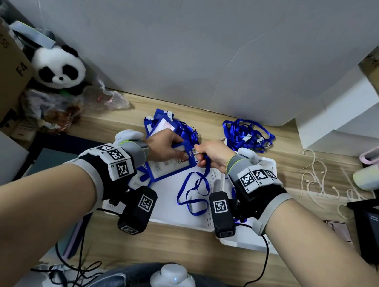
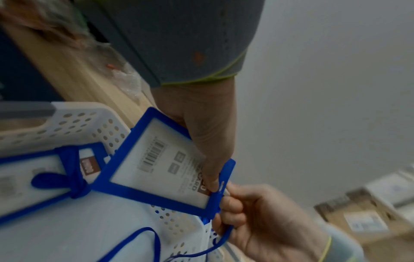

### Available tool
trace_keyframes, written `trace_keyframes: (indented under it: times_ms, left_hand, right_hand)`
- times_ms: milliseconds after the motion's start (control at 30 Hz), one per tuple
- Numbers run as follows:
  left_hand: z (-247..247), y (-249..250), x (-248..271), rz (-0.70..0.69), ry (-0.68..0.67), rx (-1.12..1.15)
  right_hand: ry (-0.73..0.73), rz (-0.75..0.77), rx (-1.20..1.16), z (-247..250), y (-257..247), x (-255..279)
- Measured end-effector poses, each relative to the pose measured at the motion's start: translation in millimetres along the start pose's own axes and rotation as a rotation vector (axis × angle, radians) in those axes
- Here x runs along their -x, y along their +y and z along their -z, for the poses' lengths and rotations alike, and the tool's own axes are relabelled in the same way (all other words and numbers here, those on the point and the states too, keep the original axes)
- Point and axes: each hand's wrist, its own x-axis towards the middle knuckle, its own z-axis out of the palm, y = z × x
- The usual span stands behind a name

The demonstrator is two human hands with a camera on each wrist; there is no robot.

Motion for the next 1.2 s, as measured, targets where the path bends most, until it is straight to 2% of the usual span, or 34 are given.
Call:
trace_keyframes:
  times_ms: [100,200,533,733,967,1067,1200]
  left_hand:
    - [6,-1,1,0.051,0.002,0.101]
    - [7,-5,2,0.100,-0.027,0.153]
    - [2,-20,5,0.201,-0.095,0.234]
    - [0,-24,3,0.263,-0.082,0.283]
    - [-1,-17,6,0.168,-0.057,0.373]
    - [-1,-14,5,0.136,-0.135,0.400]
    - [-2,0,5,0.140,-0.199,0.427]
  right_hand:
    - [-0.021,0.132,0.050,1,3,3]
    - [-0.023,0.176,0.089,4,4,3]
    - [-0.029,0.210,0.135,4,3,0]
    - [-0.040,0.216,0.094,7,3,0]
    - [-0.071,0.210,0.006,4,-2,4]
    - [-0.056,0.245,-0.013,4,-4,4]
    - [-0.094,0.258,-0.162,4,-11,8]
